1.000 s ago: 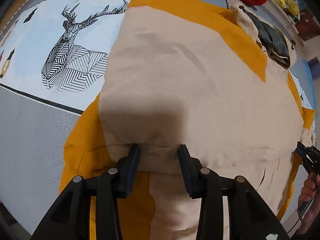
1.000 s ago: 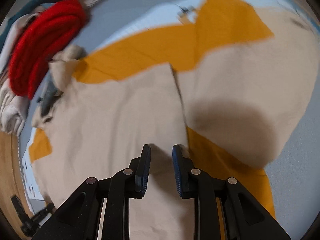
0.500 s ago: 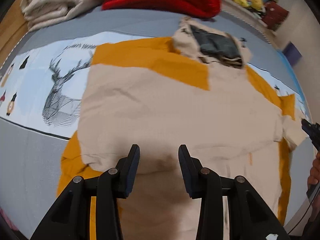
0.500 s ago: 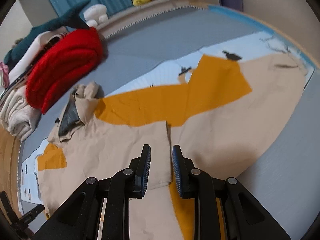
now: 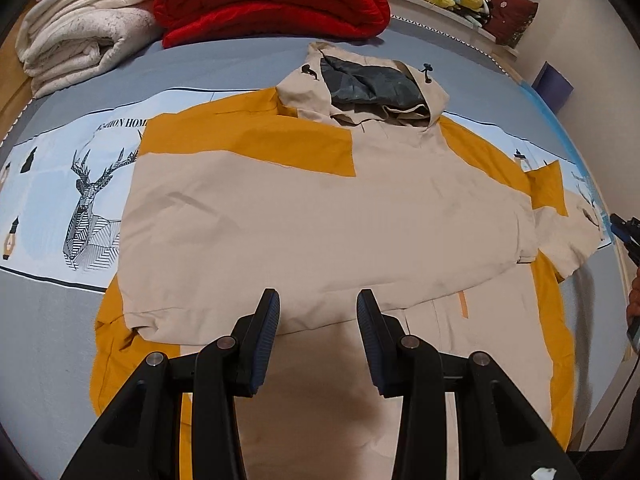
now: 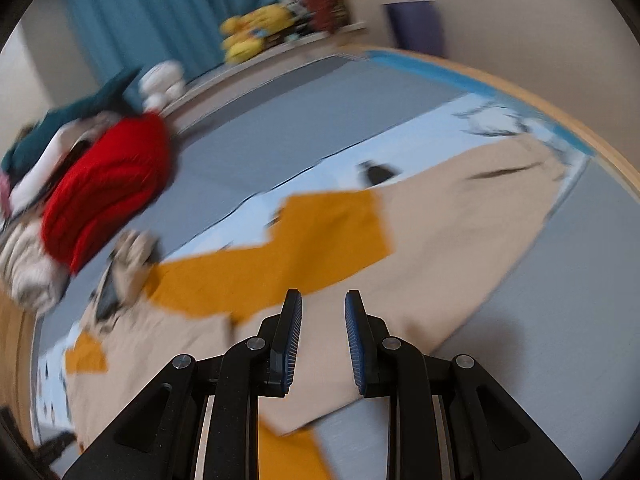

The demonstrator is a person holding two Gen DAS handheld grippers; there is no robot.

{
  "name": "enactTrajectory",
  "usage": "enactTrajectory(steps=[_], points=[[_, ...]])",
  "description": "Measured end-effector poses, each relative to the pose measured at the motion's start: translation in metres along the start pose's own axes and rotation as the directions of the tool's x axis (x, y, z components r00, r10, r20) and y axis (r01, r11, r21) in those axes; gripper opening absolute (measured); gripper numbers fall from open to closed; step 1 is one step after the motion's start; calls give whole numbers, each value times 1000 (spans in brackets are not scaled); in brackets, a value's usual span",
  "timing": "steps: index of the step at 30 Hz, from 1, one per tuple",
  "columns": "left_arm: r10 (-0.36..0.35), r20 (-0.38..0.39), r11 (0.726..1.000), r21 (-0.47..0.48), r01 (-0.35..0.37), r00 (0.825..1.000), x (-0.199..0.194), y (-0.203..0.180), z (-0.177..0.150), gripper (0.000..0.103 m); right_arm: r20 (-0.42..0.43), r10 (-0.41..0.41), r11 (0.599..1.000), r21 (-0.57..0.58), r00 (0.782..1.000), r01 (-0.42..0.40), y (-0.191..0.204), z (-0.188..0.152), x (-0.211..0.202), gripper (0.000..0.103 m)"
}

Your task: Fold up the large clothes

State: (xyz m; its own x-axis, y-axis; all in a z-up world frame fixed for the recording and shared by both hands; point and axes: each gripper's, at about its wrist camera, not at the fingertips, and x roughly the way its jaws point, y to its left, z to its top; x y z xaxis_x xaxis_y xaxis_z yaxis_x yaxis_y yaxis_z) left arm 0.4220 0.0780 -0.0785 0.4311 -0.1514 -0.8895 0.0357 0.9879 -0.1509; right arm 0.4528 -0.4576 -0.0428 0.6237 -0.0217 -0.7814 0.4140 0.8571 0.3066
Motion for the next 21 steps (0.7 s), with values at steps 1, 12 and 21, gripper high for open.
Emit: enactTrajectory(steps=[1, 12, 21], points=[[-1, -1, 1000, 3, 1, 1000, 1, 0, 0, 37, 12, -6, 999, 46, 1000, 6, -24, 8, 1, 24], [-4, -15, 1000, -12, 3, 1000, 10, 4, 5, 37, 6, -111, 941, 321, 994, 103, -151, 25, 28, 24], [4, -30, 1000, -18, -5, 1000, 24, 9, 9, 37, -66, -97, 902, 416, 993, 116, -196, 15, 70, 24]])
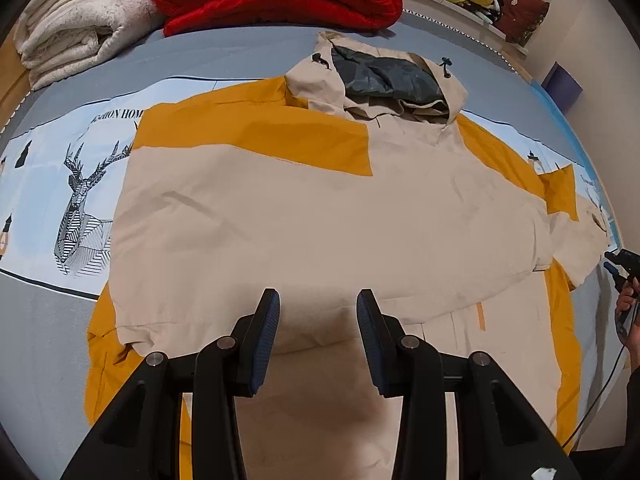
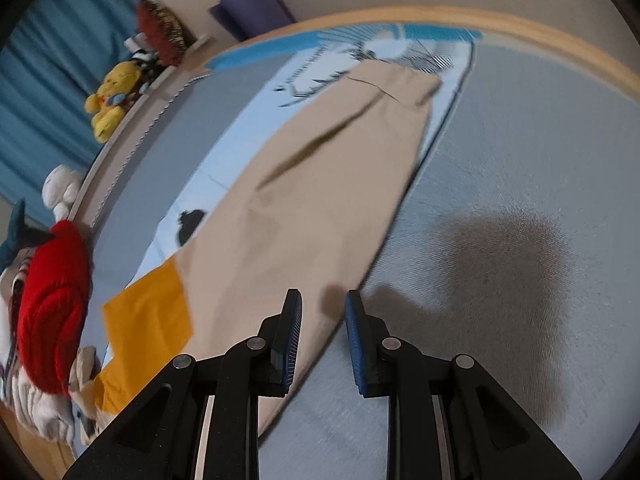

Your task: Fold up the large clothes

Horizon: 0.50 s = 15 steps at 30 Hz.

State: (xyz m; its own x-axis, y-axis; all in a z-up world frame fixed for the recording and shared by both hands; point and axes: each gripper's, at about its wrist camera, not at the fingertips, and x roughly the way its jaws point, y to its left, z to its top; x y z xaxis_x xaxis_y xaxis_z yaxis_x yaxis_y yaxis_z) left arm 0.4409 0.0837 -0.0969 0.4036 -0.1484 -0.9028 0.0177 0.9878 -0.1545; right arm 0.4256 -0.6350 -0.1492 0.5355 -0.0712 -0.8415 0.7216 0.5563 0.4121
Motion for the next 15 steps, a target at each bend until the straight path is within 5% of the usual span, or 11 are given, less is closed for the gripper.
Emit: enactTrajectory(steps=[4, 15], points=[[2, -6, 1000, 12, -2, 1000, 5, -3, 1, 37, -38, 8, 997, 74, 999, -5, -21, 6, 23, 24], [3, -14, 1000, -3, -3, 1000, 13, 1, 5, 37, 31, 80, 983, 163, 996, -84, -38, 31, 40, 25]])
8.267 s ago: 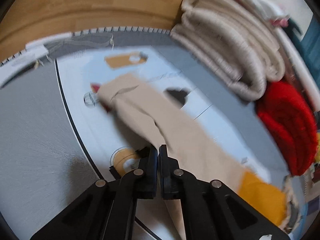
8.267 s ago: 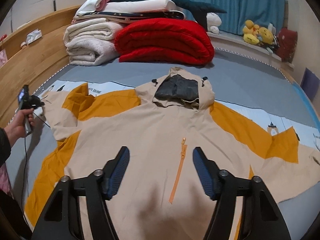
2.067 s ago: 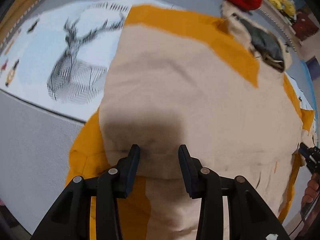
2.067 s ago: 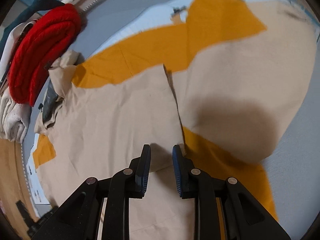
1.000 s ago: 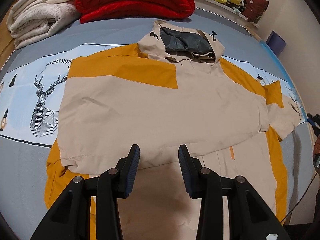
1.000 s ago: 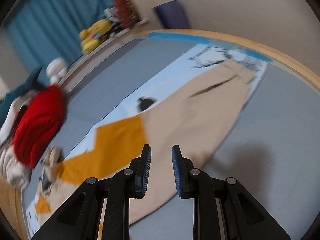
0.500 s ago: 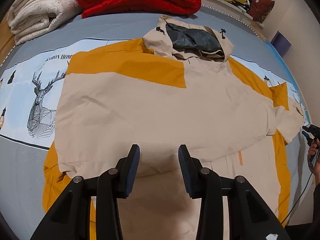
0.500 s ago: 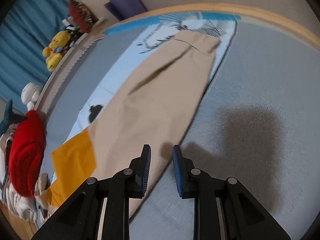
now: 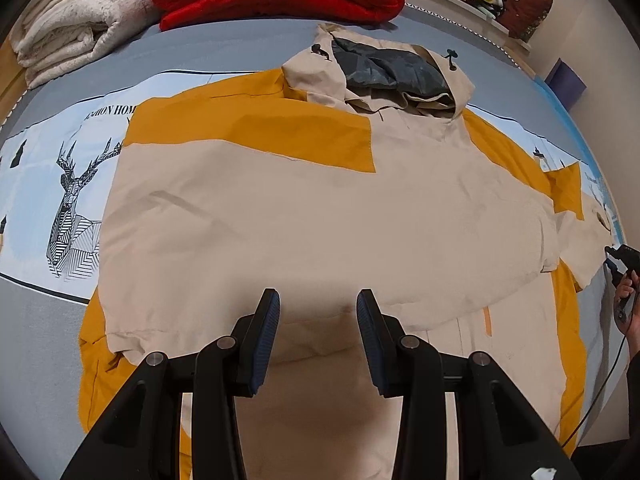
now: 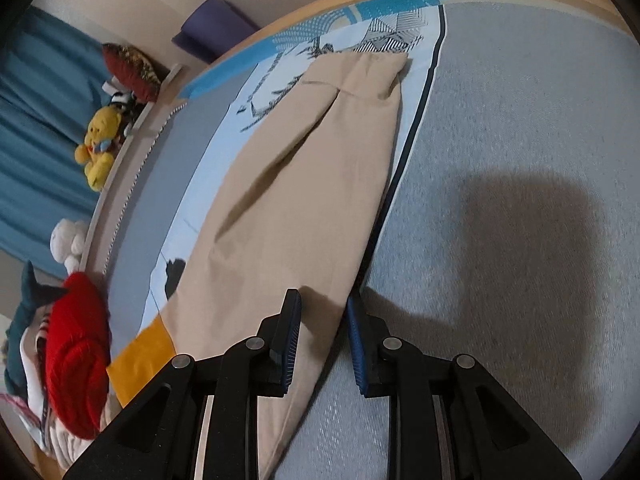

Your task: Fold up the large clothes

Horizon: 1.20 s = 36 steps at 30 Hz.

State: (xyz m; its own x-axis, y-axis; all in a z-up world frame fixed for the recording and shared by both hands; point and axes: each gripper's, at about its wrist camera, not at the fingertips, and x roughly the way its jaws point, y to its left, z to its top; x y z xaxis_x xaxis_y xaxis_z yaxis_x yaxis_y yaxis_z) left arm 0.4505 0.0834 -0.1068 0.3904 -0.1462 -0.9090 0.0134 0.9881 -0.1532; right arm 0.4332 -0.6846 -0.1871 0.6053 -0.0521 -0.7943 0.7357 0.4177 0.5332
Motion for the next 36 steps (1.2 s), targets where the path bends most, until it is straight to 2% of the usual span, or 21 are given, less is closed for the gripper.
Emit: enactTrajectory(steps=[6, 8, 9, 10, 13, 18, 22, 25, 28, 30, 31, 33, 35, 36], points=[[-6, -6, 1000, -11, 6, 1000, 0, 4, 0, 37, 53, -19, 1000, -8, 998, 20, 3, 4, -1, 25], [-8, -8, 1000, -10, 8, 1000, 0, 5, 0, 37, 77, -22, 1000, -15, 997, 23, 5, 6, -3, 20], [-8, -8, 1000, -10, 8, 1000, 0, 5, 0, 37, 90, -14, 1000, -16, 996, 16, 7, 7, -6, 8], [-10, -8, 1000, -11, 10, 1000, 0, 5, 0, 37, 109, -11, 1000, -18, 994, 13, 8, 8, -10, 5], [-14, -2, 1000, -15, 14, 1000, -4, 6, 0, 37, 167, 9, 999, -52, 986, 0, 23, 7, -26, 2], [-19, 15, 999, -25, 20, 1000, -14, 11, 0, 37, 249, 49, 983, -185, 967, -2, 85, -6, -58, 2], [-27, 34, 999, -43, 28, 999, -25, 17, 2, 37, 249, 156, 929, -365, 956, -56, 157, -40, -90, 2], [-35, 53, 997, -67, 38, 998, -36, 24, 3, 37, 204, 261, 847, -517, 944, -123, 215, -86, -121, 2], [-49, 72, 994, -93, 56, 996, -47, 29, 1, 37, 104, 380, 715, -664, 919, -220, 272, -159, -156, 2], [-56, 81, 993, -103, 64, 995, -55, 31, -2, 37, -10, 437, 626, -715, 899, -312, 297, -212, -169, 2], [-61, 85, 991, -110, 70, 995, -59, 32, -4, 37, -119, 456, 551, -740, 882, -384, 312, -247, -175, 2], [-74, 92, 988, -127, 85, 993, -64, 34, -6, 37, -351, 434, 400, -751, 830, -526, 333, -321, -177, 2], [-87, 96, 985, -140, 100, 992, -68, 34, -8, 37, -479, 371, 308, -744, 795, -592, 338, -374, -170, 2], [-96, 96, 983, -148, 110, 991, -70, 34, -9, 37, -520, 328, 284, -742, 788, -608, 336, -398, -165, 4]])
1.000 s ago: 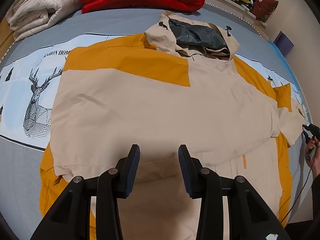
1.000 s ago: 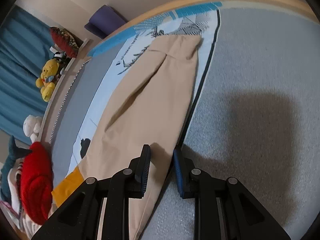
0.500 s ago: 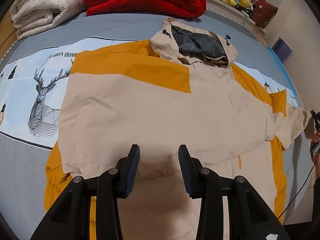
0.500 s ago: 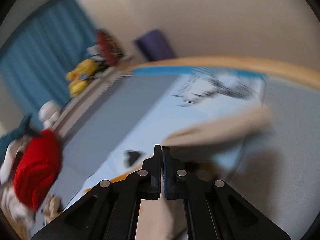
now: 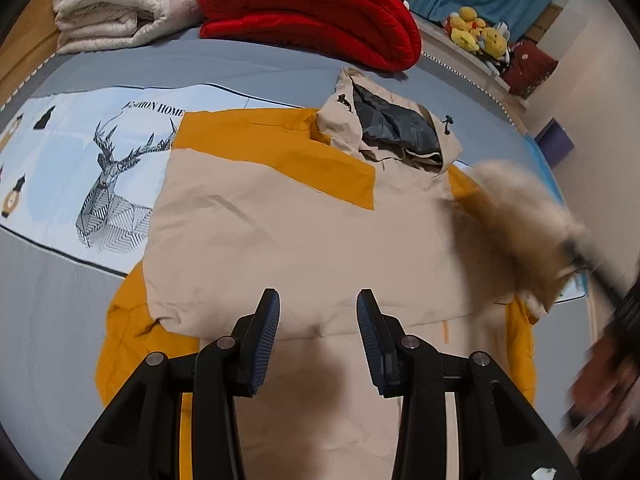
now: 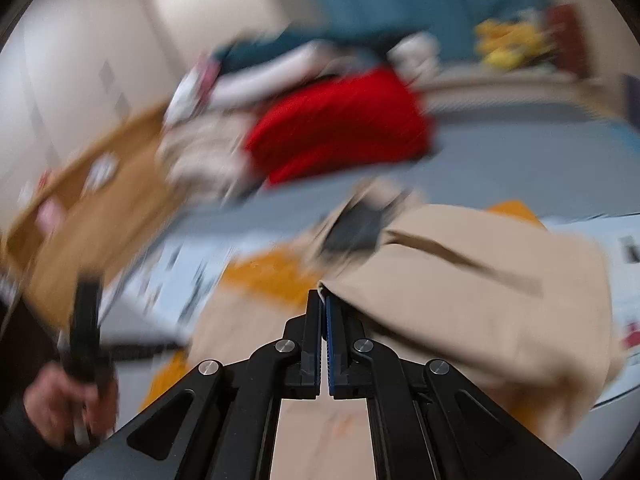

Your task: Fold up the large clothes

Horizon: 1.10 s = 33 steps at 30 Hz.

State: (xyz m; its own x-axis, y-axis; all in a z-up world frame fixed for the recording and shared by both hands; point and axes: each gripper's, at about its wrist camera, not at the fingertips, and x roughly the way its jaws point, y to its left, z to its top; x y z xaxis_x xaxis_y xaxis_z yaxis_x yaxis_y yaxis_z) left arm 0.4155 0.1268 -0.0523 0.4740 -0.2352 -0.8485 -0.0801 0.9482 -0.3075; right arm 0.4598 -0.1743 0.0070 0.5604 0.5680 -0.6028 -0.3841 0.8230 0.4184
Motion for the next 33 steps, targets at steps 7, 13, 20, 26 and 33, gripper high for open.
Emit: enactTrajectory(steps=[7, 13, 20, 26, 33], points=[[-54, -21, 998, -9, 54, 998, -5, -9, -11, 37, -246, -70, 990, 103, 967, 98, 2, -43, 48, 8], [-59, -5, 998, 4, 59, 998, -8, -14, -9, 37, -78, -200, 943, 254, 977, 213, -17, -3, -24, 37], [-48, -4, 997, 60, 49, 999, 6, -32, -6, 14, -76, -232, 861, 447, 970, 241, -54, -32, -25, 48], [-54, -17, 983, 173, 56, 998, 23, -64, -6, 12, -195, -110, 780, 591, 975, 206, -106, -62, 33, 48], [-116, -64, 973, 195, 126, 991, 44, -79, -7, 12, -273, -49, 740, 636, 961, 219, -136, -80, 84, 48]])
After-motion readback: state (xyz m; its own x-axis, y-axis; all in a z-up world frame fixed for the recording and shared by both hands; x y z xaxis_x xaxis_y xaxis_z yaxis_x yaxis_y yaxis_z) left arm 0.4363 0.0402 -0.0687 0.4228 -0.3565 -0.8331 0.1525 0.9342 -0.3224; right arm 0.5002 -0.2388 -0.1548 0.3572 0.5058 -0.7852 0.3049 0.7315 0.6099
